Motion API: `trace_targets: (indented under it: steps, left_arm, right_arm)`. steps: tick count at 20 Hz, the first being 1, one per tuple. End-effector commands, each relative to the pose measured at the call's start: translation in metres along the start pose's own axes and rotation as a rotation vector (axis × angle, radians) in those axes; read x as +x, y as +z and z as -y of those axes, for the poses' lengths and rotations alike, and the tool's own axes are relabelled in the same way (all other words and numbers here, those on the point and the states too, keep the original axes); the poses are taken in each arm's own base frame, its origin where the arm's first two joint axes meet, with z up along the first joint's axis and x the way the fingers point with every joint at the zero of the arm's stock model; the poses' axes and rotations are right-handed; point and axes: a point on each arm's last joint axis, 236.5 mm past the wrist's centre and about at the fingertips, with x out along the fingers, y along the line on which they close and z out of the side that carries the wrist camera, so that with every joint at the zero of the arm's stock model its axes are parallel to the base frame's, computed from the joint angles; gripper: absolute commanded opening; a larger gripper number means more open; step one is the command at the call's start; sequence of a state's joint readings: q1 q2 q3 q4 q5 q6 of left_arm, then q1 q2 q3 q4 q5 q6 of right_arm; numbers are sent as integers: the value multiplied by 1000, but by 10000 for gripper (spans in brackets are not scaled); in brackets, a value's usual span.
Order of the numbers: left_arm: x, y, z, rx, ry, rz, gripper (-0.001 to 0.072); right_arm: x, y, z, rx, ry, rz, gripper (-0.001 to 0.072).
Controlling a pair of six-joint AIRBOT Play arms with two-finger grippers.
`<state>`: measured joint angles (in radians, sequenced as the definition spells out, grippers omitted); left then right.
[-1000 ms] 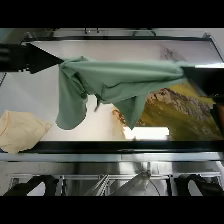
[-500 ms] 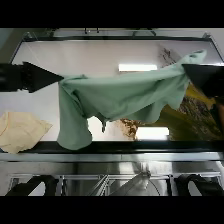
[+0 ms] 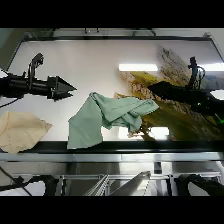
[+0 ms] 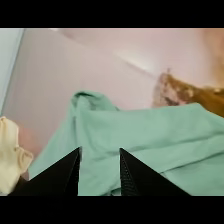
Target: Fold the shirts.
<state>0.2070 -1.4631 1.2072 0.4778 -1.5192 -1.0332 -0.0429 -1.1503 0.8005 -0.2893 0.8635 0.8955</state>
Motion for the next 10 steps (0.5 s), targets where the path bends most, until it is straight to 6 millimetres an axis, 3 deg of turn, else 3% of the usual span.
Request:
trace_targets:
  steps: [1,2,3,5,7,8,10]
  left_arm:
    - [-31,-7,-17,-116,-84,-88,709]
    - [-34,-13,-19,-143,-80,-76,709]
    - [-32,-26,-20,-172,-75,-74,709]
    - [-24,-71,-32,-228,0,-134,709]
    - [-19,-111,-69,-283,192,-160,709]
    - [-19,-129,-86,-321,272,-166,709]
    - [-11,-149,-93,-369,292,-156,709]
  right_arm:
    - [-18,-3,45,74,-20,-72,346]
    - [-28,-7,52,104,-24,-98,415]
    - [-35,-18,61,129,-45,-142,417]
    - [-39,-41,84,123,-136,-233,419]
    - [-34,-46,98,138,-169,-246,530]
    - [-29,-44,102,174,-157,-234,528]
    - [-13,-41,104,248,-98,-212,523]
